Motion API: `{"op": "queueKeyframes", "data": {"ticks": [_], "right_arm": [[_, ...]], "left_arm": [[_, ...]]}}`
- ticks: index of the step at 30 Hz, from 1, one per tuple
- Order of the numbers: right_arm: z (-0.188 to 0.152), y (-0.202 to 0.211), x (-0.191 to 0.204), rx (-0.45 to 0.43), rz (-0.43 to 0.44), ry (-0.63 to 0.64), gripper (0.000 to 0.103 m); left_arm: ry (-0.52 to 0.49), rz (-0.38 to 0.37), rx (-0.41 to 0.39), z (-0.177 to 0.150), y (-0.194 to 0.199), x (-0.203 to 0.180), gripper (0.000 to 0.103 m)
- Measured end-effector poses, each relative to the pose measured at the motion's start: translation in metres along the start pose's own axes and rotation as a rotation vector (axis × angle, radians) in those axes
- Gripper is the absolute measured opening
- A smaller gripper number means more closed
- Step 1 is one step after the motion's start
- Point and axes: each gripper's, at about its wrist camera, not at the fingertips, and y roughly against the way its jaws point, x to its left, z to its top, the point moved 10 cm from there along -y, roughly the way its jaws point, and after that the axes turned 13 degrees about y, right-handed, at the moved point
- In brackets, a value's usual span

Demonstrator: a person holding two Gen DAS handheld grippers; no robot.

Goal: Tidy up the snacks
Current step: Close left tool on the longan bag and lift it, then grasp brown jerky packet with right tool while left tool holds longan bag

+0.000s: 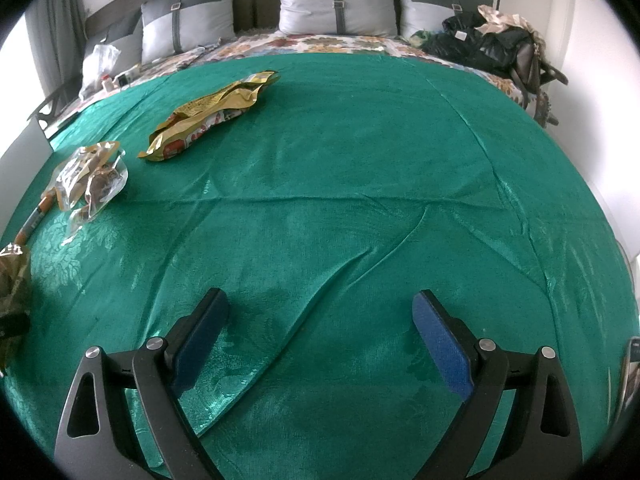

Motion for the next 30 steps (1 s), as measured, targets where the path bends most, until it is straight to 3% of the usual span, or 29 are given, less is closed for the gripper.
{"op": "queueKeyframes", "data": {"ticks": [16,30], "right_arm": [[0.000,0.000,0.000,0.000,0.001,0.000,0.096],[0.000,0.000,0.000,0.000,0.002,-0.001,0.096]], "left_arm": [[0.127,0.032,-0.122,0.002,0.006,0.042,0.103],[0.107,0.010,-0.232,0.009,0.008,0.060,0.103]]}}
